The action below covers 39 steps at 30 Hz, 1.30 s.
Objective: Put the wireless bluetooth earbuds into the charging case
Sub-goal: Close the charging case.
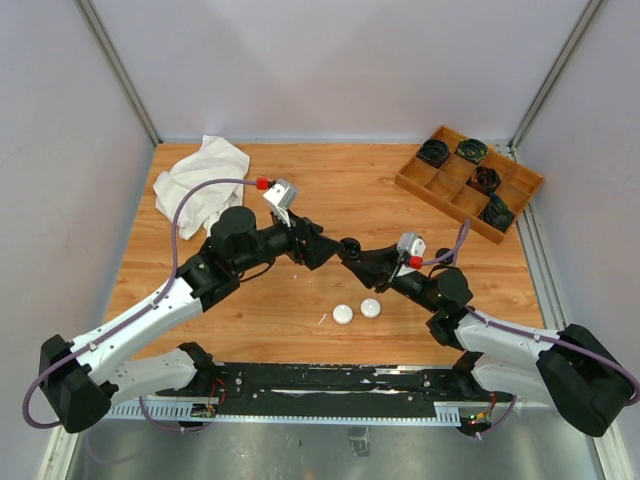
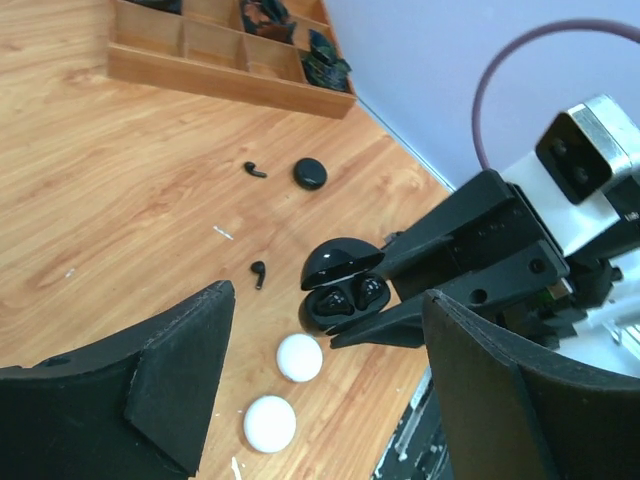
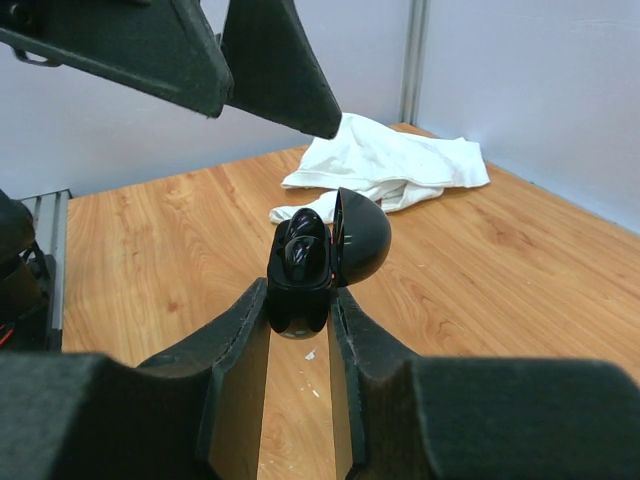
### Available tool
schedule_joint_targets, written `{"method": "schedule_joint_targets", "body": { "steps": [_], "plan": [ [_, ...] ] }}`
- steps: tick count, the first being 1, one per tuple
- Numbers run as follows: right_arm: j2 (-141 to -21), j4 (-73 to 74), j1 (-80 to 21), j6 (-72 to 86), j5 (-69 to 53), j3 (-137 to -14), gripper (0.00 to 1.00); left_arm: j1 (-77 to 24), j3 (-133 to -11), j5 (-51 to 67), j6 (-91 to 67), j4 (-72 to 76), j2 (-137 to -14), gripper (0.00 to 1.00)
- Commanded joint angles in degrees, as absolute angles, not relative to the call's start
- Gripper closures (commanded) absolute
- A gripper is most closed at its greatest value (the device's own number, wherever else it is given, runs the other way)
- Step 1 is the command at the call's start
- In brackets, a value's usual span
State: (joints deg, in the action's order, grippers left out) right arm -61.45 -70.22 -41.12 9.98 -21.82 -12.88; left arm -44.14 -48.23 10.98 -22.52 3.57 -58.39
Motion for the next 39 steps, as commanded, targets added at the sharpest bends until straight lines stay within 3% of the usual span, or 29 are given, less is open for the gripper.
{"method": "schedule_joint_targets", "body": {
  "steps": [1, 20, 34, 39],
  "plan": [
    [-62.04, -71.02, -40.97, 10.0, -27.24, -16.32, 0.99, -41.58, -49.55, 22.99, -21.48, 3.8, -58.08, 0.18],
    [-64.29, -69.02, -41.02, 12.31, -32.09, -19.08, 0.99, -37.79, -47.54, 39.82, -24.14, 11.27, -64.04, 0.22],
    [-65.06, -62.36, -40.97, 12.74, -32.73, -19.69, 0.99, -36.61, -45.91, 38.58, -23.22, 13.52, -61.56, 0.25],
    [-63.32, -54.44, -40.66, 12.68, -30.7, -20.9, 0.99, -35.43, -46.32, 29.97, -20.76, 7.24, -59.04, 0.23]
  ]
}}
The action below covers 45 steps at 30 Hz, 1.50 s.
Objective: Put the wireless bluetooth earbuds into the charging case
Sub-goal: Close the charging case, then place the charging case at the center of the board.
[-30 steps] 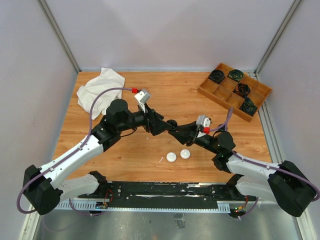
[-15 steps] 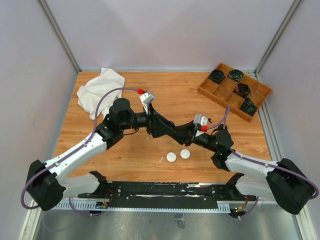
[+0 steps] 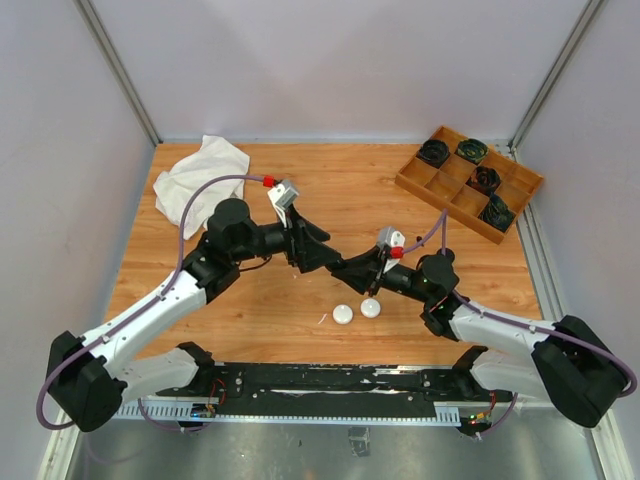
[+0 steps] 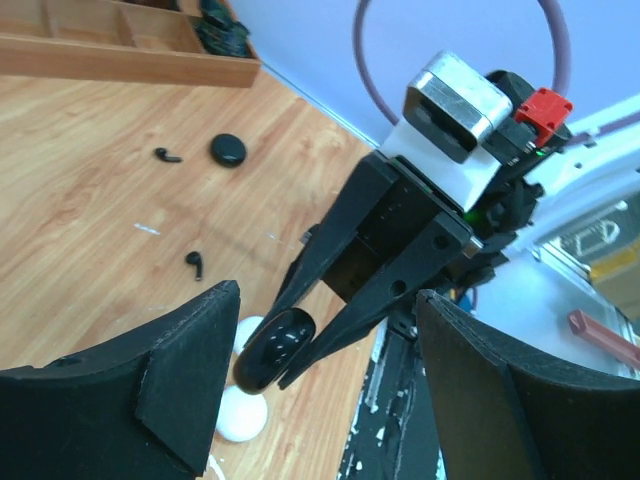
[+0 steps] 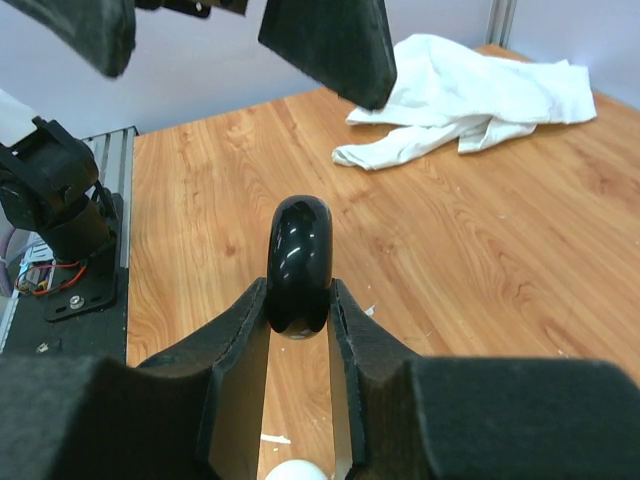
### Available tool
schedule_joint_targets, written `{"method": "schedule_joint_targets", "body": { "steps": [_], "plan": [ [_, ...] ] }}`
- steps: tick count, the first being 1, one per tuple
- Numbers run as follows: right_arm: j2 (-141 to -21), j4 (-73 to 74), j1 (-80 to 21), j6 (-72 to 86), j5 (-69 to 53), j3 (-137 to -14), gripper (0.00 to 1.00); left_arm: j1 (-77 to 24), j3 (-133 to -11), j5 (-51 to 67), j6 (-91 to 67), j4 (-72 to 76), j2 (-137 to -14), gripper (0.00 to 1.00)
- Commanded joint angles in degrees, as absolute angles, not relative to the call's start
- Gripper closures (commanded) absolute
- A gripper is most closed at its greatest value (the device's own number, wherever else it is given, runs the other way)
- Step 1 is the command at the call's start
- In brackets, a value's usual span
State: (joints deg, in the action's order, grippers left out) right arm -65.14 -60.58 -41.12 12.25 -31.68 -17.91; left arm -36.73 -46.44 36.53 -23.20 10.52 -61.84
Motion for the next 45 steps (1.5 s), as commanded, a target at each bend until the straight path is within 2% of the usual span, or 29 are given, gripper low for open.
{"method": "schedule_joint_targets", "body": {
  "steps": [1, 8, 13, 18, 27, 36, 45],
  "plan": [
    [-62.84, -50.45, -40.55, 12.59, -29.45, -21.64, 0.99, -35.16, -46.63, 26.77, -20.18, 5.04, -58.45, 0.23],
    [-60.1, -26.25, -39.79, 11.07, -22.87, -26.63, 0.99, -31.86, -48.71, 4.4, -18.95, -11.83, -55.58, 0.18],
    [-61.57, -12.93, -39.24, 11.17, -20.1, -30.47, 0.99, -29.65, -49.33, -4.38, -17.32, -20.23, -52.37, 0.13],
    [-68.35, -1.98, -39.15, 13.41, -17.28, -36.06, 0.99, -28.41, -51.37, -10.65, -12.7, -25.02, -50.72, 0.09],
    [-82.31, 5.97, -39.19, 16.43, -17.84, -44.96, 0.91, -28.39, -49.44, -14.78, -7.16, -18.82, -48.47, 0.08],
    [-90.33, 7.26, -39.2, 17.94, -20.2, -47.64, 0.83, -27.22, -46.05, -15.85, -7.14, -17.43, -46.72, 0.07],
    [-90.13, 10.19, -39.15, 18.34, -16.26, -47.76, 0.62, -26.75, -44.8, -13.16, -7.36, -17.38, -45.22, 0.07]
  ]
}}
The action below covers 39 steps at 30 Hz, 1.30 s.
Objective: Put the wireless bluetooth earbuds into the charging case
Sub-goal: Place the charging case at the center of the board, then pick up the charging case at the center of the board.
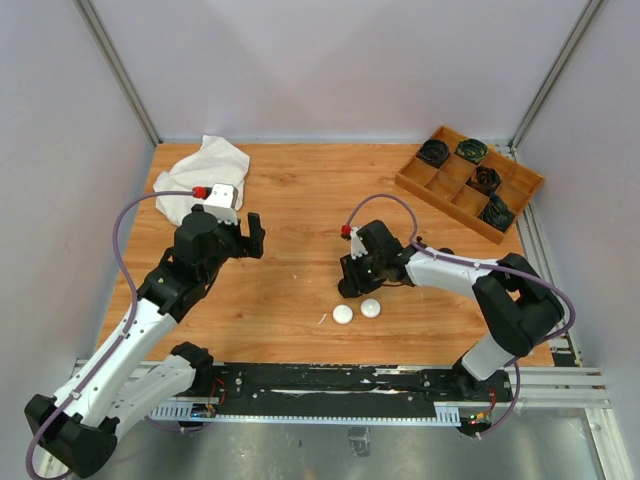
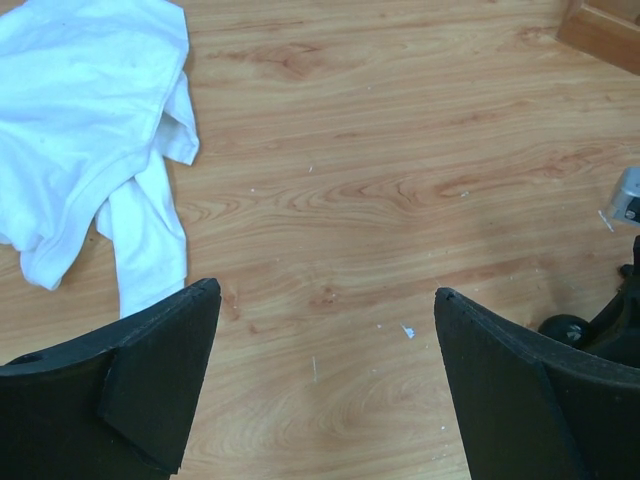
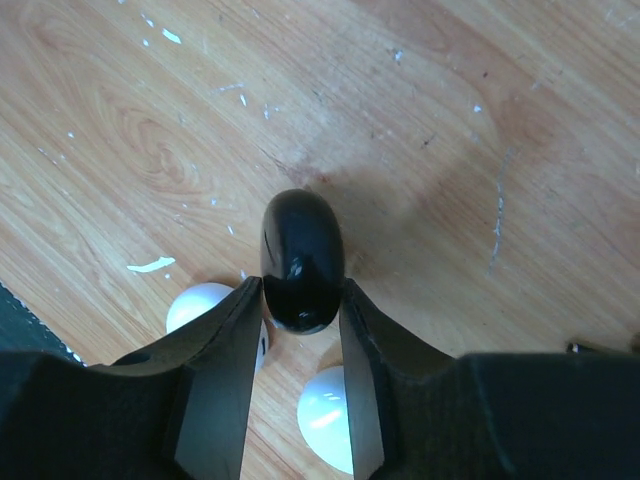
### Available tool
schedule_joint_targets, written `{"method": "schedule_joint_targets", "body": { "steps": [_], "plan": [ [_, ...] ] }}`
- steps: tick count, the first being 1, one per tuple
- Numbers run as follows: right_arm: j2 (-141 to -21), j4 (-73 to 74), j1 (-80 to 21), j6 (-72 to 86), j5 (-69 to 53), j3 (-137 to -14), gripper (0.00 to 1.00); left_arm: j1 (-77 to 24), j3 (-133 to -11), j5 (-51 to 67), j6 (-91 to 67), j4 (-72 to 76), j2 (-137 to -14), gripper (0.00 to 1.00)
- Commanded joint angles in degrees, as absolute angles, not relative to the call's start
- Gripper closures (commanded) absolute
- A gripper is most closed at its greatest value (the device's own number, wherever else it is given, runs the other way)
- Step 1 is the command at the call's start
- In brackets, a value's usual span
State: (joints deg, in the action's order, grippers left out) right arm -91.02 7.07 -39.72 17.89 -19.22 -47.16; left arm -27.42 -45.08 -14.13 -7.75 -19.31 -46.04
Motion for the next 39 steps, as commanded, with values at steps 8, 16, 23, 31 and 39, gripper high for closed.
{"method": "schedule_joint_targets", "body": {
  "steps": [8, 16, 23, 31, 39],
  "plan": [
    [-85.72, 17.14, -39.11, 15.74, -12.59, -50.77, 0.48, -26.63, -44.92, -9.48, -8.35, -17.31, -42.44, 0.06],
    [-79.24, 27.45, -32.65, 12.68, -3.29, -54.44, 0.35, -26.69, -45.0, -10.52, -9.64, -17.96, -36.73, 0.04],
    [-75.27, 30.89, -22.05, 13.02, 5.52, -54.55, 0.27, -26.66, -43.34, -10.35, -9.67, -17.23, -33.62, 0.04],
    [-79.79, 28.95, -11.49, 17.7, 12.47, -55.01, 0.21, -26.68, -42.09, -7.74, -9.87, -16.4, -33.22, 0.04],
    [-88.48, 24.19, -5.97, 20.72, 12.75, -56.9, 0.21, -26.63, -41.57, -7.25, -9.63, -16.22, -33.17, 0.04]
  ]
}}
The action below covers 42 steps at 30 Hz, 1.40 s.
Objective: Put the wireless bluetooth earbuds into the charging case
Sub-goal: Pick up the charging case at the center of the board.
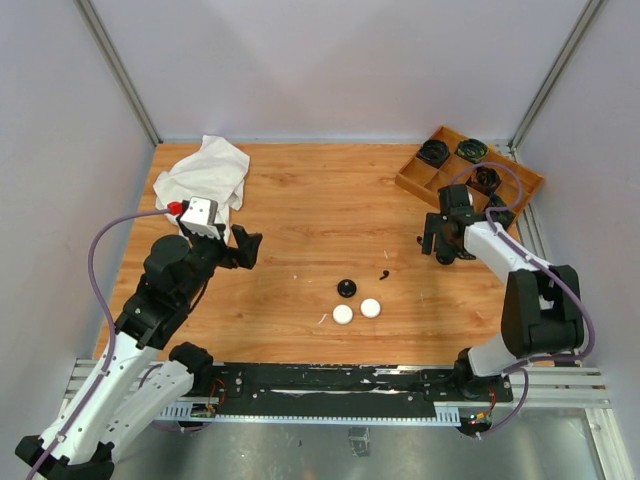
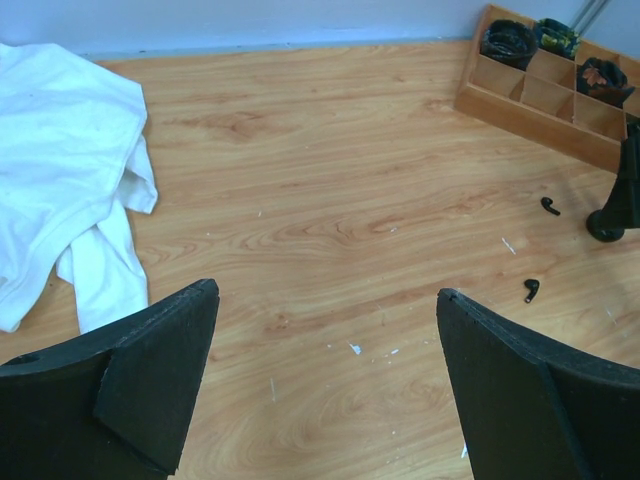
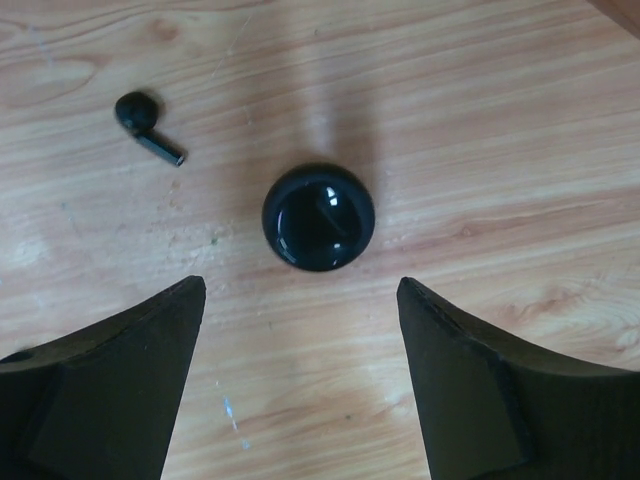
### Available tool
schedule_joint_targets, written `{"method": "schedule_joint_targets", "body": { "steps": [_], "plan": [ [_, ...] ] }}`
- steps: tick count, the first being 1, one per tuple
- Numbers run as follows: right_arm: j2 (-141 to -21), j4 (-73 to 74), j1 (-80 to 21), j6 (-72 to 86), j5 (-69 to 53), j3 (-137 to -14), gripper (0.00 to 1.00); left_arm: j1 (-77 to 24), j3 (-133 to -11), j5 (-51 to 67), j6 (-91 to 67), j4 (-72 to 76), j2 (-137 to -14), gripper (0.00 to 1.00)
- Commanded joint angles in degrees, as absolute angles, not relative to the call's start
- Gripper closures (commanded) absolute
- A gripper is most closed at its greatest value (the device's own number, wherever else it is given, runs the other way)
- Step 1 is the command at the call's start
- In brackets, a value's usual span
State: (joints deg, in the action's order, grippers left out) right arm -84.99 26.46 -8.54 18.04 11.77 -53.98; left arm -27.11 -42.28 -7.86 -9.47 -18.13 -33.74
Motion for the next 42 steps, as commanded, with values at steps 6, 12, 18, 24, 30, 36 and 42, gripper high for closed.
{"method": "schedule_joint_targets", "body": {
  "steps": [6, 12, 18, 24, 30, 36, 42],
  "plan": [
    [-93.18, 22.82, -2.63, 21.0, 8.88, -57.25, 0.26, -26.65, -41.32, -7.24, -9.54, -16.17, -33.78, 0.04],
    [-95.5, 20.67, -1.51, 19.93, 5.6, -56.86, 0.32, -26.67, -41.28, -6.48, -9.36, -16.04, -34.57, 0.04],
    [-96.22, 20.82, -1.32, 19.11, 4.29, -56.39, 0.38, -26.63, -41.23, -5.97, -9.36, -16.0, -35.22, 0.04],
    [-94.03, 21.85, -2.35, 17.25, 2.46, -55.7, 0.49, -26.63, -41.31, -4.44, -9.7, -15.99, -36.16, 0.05],
    [-88.49, 21.37, -4.25, 16.92, 0.56, -53.41, 0.51, -26.63, -41.94, -0.88, -11.0, -15.54, -38.06, 0.05],
    [-81.35, 19.32, -8.17, 15.08, -0.8, -51.49, 0.51, -26.63, -43.86, -0.92, -13.45, -16.6, -40.59, 0.05],
    [-75.49, 14.85, -15.06, 11.9, -1.45, -50.74, 0.51, -26.65, -43.03, 2.93, -18.66, -13.93, -41.32, 0.05]
  ]
}}
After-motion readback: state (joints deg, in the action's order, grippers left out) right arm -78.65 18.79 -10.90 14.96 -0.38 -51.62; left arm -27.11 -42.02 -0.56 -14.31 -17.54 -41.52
